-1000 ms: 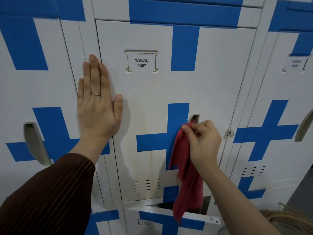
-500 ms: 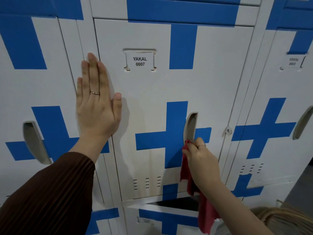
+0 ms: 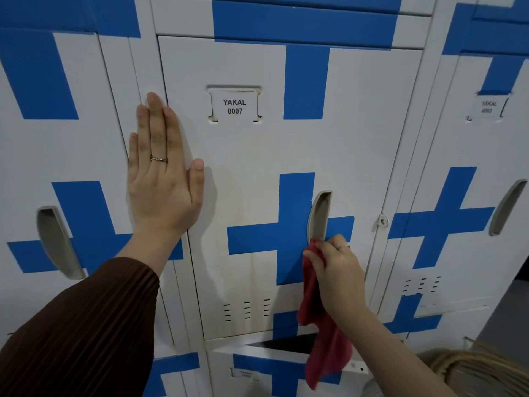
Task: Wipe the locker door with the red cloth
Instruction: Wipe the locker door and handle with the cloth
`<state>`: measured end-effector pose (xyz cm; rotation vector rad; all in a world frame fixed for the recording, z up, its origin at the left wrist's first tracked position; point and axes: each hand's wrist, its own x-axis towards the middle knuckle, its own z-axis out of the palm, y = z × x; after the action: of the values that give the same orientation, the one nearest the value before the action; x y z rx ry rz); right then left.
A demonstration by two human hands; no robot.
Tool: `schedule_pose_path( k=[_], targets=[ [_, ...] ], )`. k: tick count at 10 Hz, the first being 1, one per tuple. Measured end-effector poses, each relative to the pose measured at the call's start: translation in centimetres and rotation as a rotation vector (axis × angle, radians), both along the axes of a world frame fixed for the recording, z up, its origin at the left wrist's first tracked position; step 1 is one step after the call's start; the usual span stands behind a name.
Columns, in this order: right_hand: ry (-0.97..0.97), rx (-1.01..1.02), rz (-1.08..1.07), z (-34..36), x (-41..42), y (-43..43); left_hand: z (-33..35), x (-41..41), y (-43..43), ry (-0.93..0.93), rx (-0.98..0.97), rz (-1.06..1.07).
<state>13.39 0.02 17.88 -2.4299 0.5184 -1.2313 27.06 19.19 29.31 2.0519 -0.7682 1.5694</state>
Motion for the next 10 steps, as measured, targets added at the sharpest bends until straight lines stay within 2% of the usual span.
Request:
schedule_pose_path(
  k=[1,3,4,5,6,7,10],
  targets=[
    [-0.031,0.068,-0.008,0.3,0.2,0.3,0.0,0.0,0.0,-0.002,-0.002,-0.002],
    [-0.299,0.140,-0.036,5.3,1.7,1.0,0.0,0.0,0.0,-0.005,-0.002,-0.008],
    [-0.242,0.062,-0.060,5.9,1.7,0.9,-0.1,0.1,0.0,-0.008,-0.004,-0.014],
    [-0.064,-0.003,-0.028,4.1,1.3,0.8,-0.1,0.1,0.0,-0.015,-0.004,-0.009],
    [-0.044,-0.138,-0.042,3.6,1.0,0.7,0.0,0.1,0.0,-0.013,-0.004,-0.014],
    [0.038,-0.091,-0.027,2.8,0.6,0.4,-0.1,0.0,0.0,-0.014,-0.007,-0.013],
    [0.052,-0.262,-0.060,0.1,-0.2,0.2,-0.1,0.0,0.0,-0.011,-0.007,-0.004]
  ],
)
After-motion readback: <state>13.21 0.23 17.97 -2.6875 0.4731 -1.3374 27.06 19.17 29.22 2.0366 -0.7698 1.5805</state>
